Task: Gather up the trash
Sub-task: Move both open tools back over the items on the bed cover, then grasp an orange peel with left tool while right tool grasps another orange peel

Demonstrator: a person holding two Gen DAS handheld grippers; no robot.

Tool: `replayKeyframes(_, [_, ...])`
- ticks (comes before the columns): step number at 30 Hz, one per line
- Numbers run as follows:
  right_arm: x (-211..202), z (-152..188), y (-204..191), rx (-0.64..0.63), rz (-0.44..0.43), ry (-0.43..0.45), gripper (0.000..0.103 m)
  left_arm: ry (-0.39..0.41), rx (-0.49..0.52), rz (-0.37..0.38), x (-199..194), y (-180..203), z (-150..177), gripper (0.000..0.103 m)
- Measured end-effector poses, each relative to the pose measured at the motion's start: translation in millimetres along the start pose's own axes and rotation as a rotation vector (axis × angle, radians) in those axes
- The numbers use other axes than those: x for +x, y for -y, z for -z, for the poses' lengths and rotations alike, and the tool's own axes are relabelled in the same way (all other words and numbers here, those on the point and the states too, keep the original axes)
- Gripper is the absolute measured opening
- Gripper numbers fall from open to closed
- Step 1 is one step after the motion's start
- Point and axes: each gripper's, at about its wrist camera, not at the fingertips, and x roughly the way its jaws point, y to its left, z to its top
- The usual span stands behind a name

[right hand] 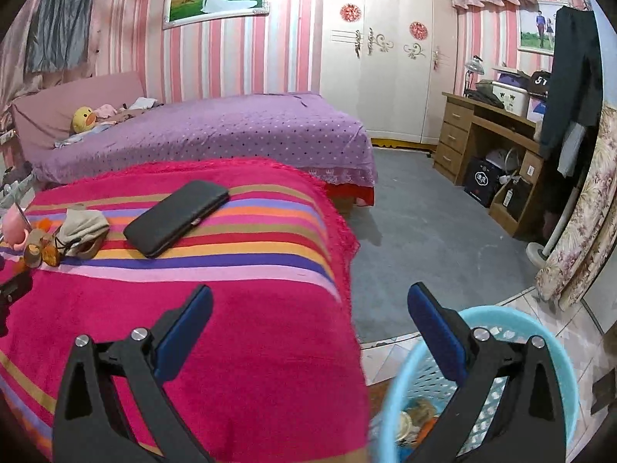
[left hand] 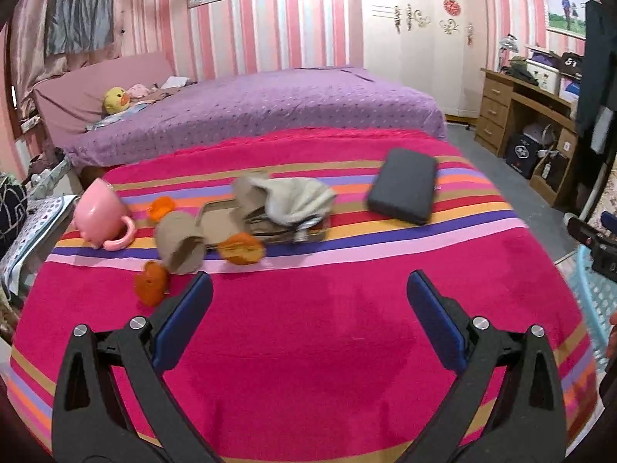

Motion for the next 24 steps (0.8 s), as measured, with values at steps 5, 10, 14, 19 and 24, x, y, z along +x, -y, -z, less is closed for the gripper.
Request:
replayKeyframes(5, [7, 3, -24, -0.031, 0.019, -0.015, 0.098, -0.020, -0.012, -0.020, 8, -34, 5, 0.097])
replayKeyframes(10, [13, 5, -38, -0.044, 0.015, -0.033, 0.098, -0.063, -0.050, -0.041, 21, -75, 12, 0.097])
replayKeyframes(14, [18, 5, -47, -0.038, 0.007, -0.047, 0.098, -0.080, -0.056, -0.060, 32, -99, 13, 0.097])
replayKeyframes(19, [22, 6, -59, -0.057, 0.009, -0.054, 0.098, -0.122, -0.113, -0.038, 45, -134, 15, 0.096])
replayKeyframes(24, [24, 7, -68, -0.071, 0.005, -0.066, 0.098, -0.150, -0.128, -0.001, 55, -149, 15, 0.078])
